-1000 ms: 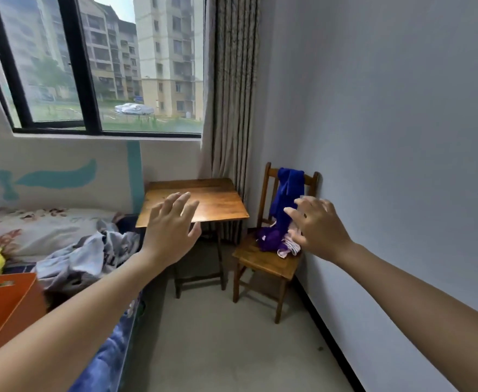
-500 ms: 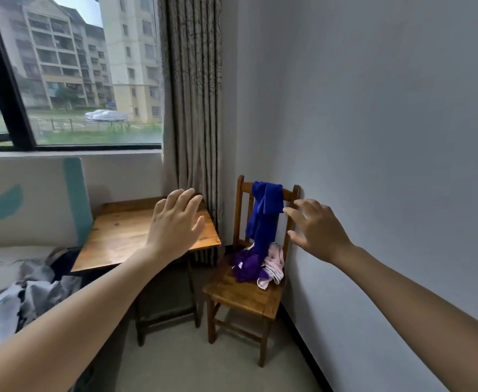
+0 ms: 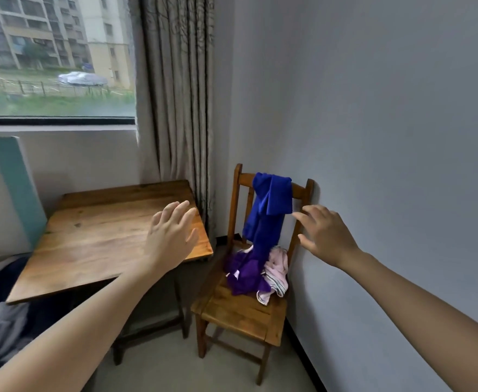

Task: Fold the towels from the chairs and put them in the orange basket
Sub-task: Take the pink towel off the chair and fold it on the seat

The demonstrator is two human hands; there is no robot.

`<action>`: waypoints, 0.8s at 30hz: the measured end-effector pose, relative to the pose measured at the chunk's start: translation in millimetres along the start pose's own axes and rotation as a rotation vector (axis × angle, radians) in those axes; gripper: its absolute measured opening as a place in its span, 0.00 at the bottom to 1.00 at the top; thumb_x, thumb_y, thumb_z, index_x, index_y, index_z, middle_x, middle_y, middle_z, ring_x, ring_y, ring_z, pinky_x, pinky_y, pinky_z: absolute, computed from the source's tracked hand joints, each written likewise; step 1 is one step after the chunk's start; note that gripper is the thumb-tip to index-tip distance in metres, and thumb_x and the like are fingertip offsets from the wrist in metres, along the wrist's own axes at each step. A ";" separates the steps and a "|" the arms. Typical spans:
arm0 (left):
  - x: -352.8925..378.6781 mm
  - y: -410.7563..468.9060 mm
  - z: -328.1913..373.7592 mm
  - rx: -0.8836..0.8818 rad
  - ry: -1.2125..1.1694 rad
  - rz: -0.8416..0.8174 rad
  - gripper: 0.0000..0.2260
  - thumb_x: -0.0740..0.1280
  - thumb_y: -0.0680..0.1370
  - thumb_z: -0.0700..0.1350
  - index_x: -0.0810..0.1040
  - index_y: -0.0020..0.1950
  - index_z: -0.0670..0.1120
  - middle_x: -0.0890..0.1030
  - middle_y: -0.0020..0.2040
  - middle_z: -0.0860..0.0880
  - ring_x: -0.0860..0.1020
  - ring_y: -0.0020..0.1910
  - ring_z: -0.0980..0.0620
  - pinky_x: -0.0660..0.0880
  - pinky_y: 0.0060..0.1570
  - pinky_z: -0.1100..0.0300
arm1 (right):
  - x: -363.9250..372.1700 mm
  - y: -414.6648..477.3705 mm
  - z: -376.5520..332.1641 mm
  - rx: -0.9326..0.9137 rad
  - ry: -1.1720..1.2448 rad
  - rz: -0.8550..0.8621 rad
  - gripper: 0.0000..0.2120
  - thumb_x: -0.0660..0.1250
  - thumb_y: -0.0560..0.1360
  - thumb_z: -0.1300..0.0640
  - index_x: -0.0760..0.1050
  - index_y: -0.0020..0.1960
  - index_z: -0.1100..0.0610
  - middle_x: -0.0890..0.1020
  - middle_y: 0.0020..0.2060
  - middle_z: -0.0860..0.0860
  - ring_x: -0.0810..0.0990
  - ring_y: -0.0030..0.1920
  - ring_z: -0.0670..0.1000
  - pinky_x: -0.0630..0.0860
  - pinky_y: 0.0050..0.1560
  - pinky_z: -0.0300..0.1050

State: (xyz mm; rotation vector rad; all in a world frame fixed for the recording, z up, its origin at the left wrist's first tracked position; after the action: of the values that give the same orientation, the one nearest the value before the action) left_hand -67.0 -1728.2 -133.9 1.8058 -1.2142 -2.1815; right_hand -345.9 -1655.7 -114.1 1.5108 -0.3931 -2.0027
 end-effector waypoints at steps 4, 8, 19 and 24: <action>59.6 44.9 0.2 -0.042 -0.136 -0.054 0.19 0.65 0.70 0.47 0.78 0.57 0.39 0.79 0.59 0.40 0.76 0.59 0.38 0.74 0.52 0.42 | 43.6 13.0 21.5 0.066 0.026 -0.058 0.26 0.82 0.55 0.57 0.81 0.51 0.60 0.83 0.45 0.59 0.83 0.45 0.59 0.80 0.39 0.50; 124.3 64.0 27.2 -0.086 -0.264 -0.131 0.18 0.64 0.72 0.47 0.78 0.59 0.40 0.78 0.60 0.40 0.75 0.61 0.37 0.73 0.54 0.42 | 93.8 -1.7 43.4 0.144 0.064 -0.149 0.27 0.83 0.52 0.59 0.81 0.49 0.61 0.83 0.44 0.59 0.84 0.43 0.59 0.80 0.37 0.49; 300.8 86.7 107.4 -0.316 -0.345 -0.437 0.21 0.59 0.79 0.50 0.67 0.71 0.47 0.65 0.73 0.49 0.60 0.73 0.49 0.58 0.70 0.53 | 259.6 -48.8 116.2 0.352 0.362 -0.446 0.20 0.70 0.68 0.54 0.77 0.59 0.56 0.79 0.55 0.54 0.80 0.55 0.56 0.78 0.49 0.49; 355.5 79.0 129.8 -0.459 -0.328 -0.620 0.21 0.58 0.80 0.51 0.64 0.72 0.49 0.63 0.73 0.51 0.59 0.73 0.51 0.58 0.70 0.56 | 349.3 -67.8 132.2 0.461 0.551 -0.744 0.23 0.57 0.79 0.51 0.60 0.73 0.51 0.64 0.71 0.49 0.62 0.70 0.48 0.62 0.68 0.41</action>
State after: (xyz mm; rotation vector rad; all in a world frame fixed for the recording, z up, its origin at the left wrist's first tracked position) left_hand -321.6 -1894.0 -373.0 1.8172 -0.1038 -2.8453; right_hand -551.8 -1832.7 -379.4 2.7139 -0.0475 -1.9369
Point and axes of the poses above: each hand's wrist, its own y-axis towards the middle knuckle, its own x-axis out of the palm, z = x × y, the point moved 6 cm from there along y, towards the middle knuckle
